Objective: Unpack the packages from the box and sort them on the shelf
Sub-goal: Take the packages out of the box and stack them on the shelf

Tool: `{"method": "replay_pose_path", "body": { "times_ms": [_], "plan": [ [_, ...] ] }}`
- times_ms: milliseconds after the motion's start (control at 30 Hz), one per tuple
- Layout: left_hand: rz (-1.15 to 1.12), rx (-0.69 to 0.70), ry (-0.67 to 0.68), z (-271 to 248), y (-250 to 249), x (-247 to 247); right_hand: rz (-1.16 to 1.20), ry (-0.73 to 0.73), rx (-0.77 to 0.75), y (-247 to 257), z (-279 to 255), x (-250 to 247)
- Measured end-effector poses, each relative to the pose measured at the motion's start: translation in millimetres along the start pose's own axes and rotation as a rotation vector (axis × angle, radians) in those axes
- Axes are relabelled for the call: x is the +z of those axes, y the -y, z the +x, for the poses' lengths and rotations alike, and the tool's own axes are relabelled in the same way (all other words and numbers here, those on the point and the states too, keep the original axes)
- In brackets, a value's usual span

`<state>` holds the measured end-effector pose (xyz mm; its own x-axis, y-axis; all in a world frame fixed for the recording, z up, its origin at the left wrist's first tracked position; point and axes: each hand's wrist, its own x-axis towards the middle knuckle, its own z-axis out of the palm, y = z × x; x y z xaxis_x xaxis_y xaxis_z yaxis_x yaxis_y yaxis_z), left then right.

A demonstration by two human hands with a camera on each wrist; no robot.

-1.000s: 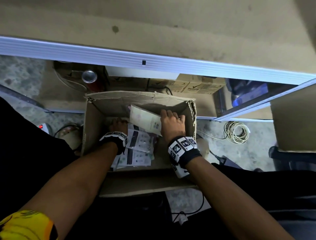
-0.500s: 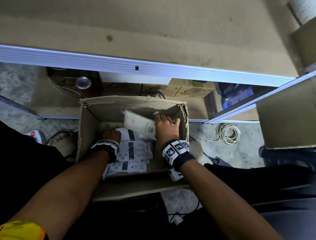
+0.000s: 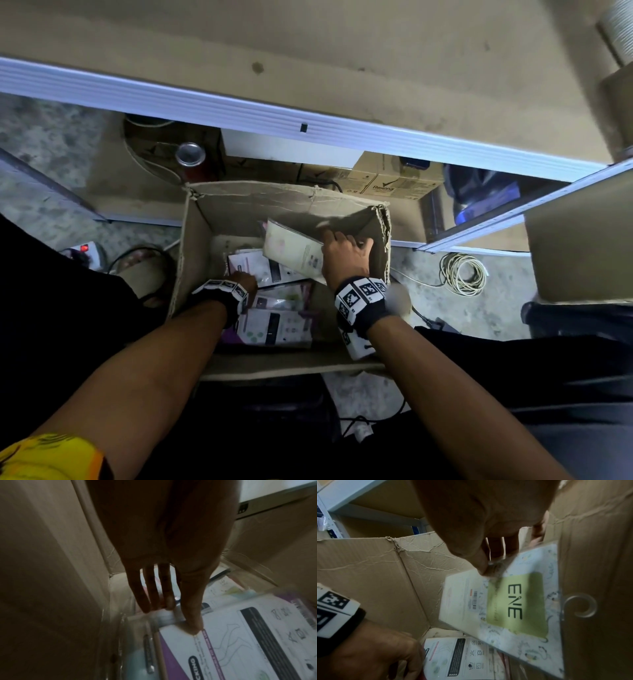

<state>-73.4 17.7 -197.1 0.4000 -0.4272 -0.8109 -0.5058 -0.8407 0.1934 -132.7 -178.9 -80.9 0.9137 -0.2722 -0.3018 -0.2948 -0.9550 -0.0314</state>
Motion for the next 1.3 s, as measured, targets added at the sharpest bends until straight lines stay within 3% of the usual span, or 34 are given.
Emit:
{"method": "replay_pose_path", "body": {
  "times_ms": [400, 700, 867, 1000, 1300],
  "plan": [
    [0.019, 0.071, -0.059, -8, -1, -8, -0.03, 0.036, -0.01, 1, 1, -4],
    [-0.1, 0.005, -0.022, -21, -10, -17, -0.067, -0.02, -0.056, -1, 5, -5],
    [-0.121, 0.071, -0.157, -45, -27, -38, -0.095, 0.035, -0.142, -4, 13, -16],
    [-0.065, 0.177, -0.18, -73, -44, -65, -0.079, -0.014, -0.144, -4, 10, -31],
    [-0.021, 0.247, -0.392, -151, -55, -113, 0.055, -0.098, -0.16, -21, -5, -97]
  ]
}}
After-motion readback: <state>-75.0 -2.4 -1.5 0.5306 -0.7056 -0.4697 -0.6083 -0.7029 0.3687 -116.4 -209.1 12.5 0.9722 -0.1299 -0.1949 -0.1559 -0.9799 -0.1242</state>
